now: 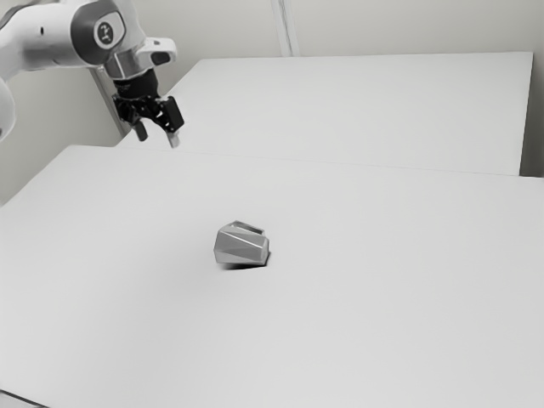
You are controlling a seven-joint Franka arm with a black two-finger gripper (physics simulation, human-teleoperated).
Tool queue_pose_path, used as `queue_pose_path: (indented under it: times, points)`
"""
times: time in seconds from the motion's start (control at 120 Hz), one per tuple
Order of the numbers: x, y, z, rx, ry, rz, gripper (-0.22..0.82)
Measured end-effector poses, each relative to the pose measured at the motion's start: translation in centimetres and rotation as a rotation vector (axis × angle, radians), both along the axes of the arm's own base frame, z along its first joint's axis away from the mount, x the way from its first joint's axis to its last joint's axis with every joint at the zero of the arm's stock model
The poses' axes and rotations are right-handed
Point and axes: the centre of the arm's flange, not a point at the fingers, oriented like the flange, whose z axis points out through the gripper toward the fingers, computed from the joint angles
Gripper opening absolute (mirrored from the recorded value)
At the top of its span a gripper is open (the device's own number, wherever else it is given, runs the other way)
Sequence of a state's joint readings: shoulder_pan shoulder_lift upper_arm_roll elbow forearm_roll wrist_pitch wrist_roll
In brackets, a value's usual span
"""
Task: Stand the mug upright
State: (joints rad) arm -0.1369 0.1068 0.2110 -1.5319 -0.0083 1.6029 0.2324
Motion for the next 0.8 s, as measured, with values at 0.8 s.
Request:
queue_pose_path:
  times: [0.8]
  points:
    - [-1.6,3.4,-19.3,-0.618,0.181,0.173,0.58]
